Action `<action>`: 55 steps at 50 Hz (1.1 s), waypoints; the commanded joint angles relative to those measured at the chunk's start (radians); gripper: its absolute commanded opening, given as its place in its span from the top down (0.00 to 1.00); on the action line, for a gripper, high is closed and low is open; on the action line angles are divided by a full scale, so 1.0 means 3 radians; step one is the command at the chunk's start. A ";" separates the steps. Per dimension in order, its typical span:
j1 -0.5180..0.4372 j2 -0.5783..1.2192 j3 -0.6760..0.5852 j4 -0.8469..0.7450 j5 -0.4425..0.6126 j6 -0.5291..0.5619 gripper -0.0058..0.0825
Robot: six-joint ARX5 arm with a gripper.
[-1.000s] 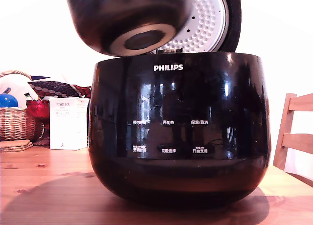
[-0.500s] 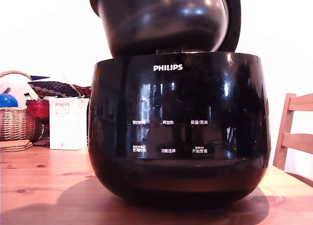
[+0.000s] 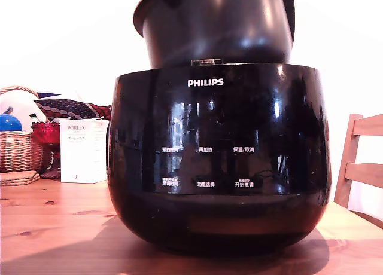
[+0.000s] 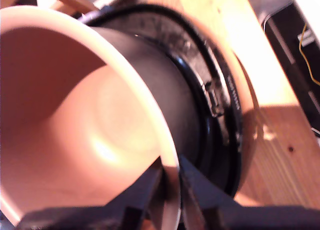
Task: Place the pot you are holding inside the rice cooker
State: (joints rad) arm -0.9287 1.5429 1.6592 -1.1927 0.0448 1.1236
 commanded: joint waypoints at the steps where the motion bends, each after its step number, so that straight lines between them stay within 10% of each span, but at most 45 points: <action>1: -0.0028 0.0046 0.0094 -0.0046 0.0038 0.0034 0.96; 55: -0.0050 0.0337 0.0099 -0.0211 0.0094 0.0039 0.96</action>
State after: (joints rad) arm -0.9249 1.6310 1.6825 -1.2301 0.0429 1.1271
